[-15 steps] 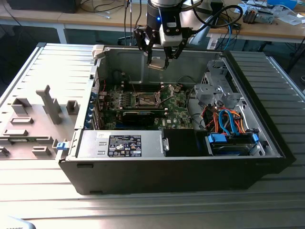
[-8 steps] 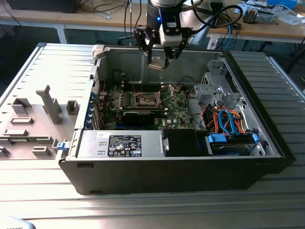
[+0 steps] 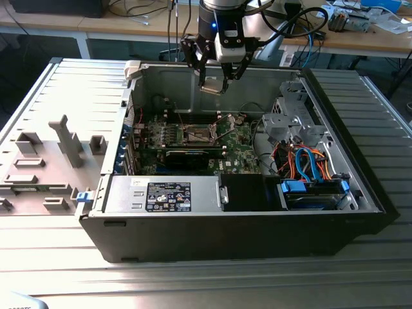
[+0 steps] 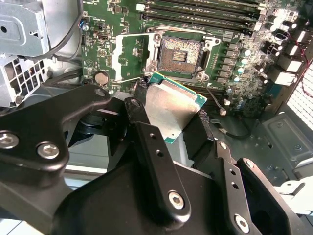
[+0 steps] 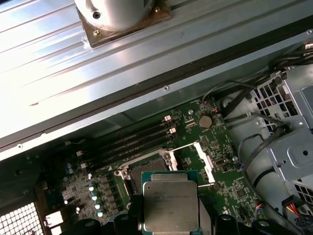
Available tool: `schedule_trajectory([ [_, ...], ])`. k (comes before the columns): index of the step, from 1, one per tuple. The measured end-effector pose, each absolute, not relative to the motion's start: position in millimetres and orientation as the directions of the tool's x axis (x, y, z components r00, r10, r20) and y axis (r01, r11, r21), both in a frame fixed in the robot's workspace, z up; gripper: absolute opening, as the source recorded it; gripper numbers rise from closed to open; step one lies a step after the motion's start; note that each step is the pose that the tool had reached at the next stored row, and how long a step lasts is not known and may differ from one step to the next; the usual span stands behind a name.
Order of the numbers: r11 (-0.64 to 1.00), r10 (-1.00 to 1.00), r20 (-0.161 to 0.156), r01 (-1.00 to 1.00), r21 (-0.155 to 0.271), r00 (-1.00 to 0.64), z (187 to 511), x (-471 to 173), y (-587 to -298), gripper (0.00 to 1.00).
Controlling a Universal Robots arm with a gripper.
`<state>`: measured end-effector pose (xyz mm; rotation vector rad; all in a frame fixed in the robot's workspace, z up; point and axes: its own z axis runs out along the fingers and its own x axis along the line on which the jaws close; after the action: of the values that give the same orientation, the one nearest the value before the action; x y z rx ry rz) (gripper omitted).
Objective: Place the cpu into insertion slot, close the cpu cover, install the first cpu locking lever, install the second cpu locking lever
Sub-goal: 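Place the cpu into insertion slot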
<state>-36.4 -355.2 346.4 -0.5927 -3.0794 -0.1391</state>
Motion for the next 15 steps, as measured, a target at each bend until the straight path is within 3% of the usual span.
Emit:
schedule_trajectory([
  [15,0.915,0.395,0.019,0.395,0.086,-0.919,346.5,-36.4,-355.2,0.54],
])
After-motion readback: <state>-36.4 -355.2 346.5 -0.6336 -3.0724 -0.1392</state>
